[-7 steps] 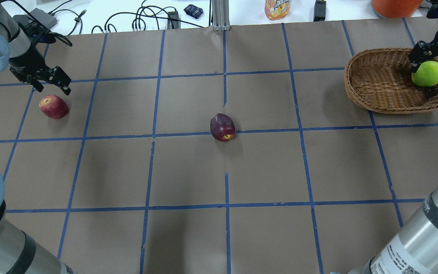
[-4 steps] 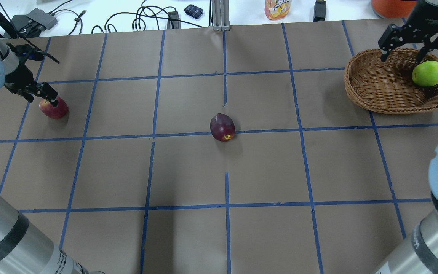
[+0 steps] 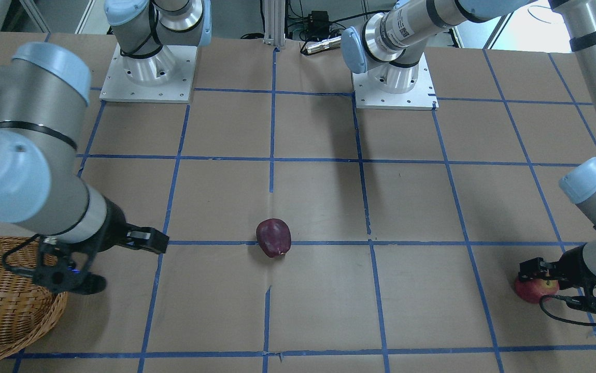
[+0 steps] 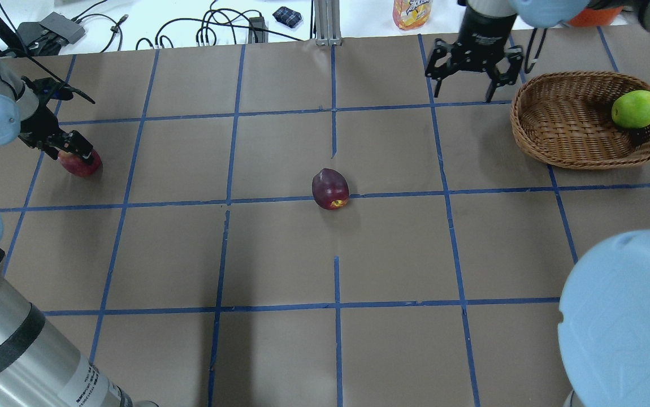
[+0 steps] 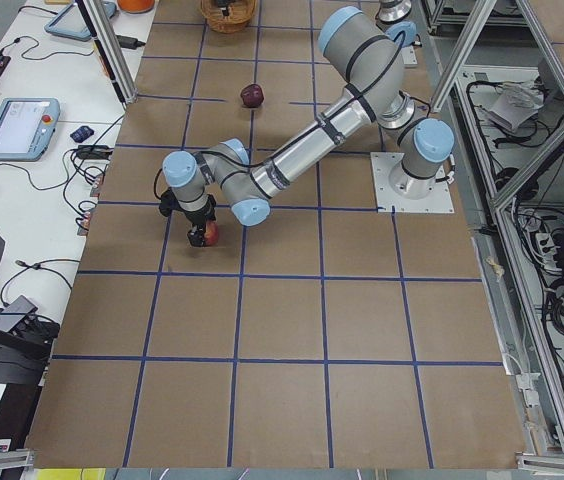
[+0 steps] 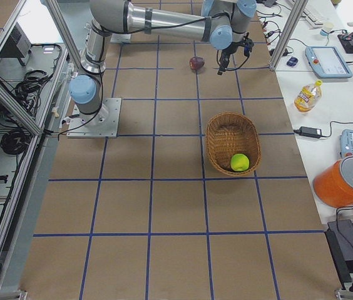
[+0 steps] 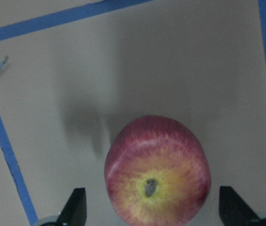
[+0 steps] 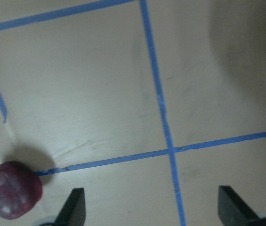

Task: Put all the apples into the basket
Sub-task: 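Lower right gripper onto dark apple and grasp while left lifts red apple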

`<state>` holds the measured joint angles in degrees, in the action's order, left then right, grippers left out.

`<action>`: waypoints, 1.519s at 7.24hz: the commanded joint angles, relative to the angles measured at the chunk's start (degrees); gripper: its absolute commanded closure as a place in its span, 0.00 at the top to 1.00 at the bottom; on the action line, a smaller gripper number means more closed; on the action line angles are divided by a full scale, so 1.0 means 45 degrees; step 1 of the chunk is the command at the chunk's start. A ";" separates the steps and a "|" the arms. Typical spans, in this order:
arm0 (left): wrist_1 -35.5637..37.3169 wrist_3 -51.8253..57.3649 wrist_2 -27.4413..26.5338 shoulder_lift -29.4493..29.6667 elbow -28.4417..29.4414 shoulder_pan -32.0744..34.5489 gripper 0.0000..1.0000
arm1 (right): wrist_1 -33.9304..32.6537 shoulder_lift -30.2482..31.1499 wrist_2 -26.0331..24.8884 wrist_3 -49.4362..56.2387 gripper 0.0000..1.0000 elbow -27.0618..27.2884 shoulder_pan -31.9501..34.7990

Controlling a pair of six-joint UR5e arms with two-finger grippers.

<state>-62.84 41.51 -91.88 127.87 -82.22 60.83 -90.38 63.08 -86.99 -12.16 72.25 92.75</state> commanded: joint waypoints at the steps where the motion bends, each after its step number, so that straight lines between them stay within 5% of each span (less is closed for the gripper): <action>1: -0.0020 -0.0082 0.0009 -0.0094 0.0010 0.0018 0.37 | -0.1622 -0.0440 0.0445 -0.0345 1.00 0.1068 0.1805; 4: -0.2021 -0.0958 0.0395 -0.1397 -0.0010 0.0330 0.34 | -0.4381 -0.1104 0.2116 -0.0363 1.00 0.1874 0.2902; 11: -0.3048 -0.6950 0.1623 -0.3784 -0.1802 0.3277 0.30 | -0.5072 -0.1632 0.2202 -0.0423 1.00 0.3183 0.3491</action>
<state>-76.57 15.38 -87.06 112.26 -88.07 73.57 -112.97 56.42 -77.23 -13.91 86.33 108.45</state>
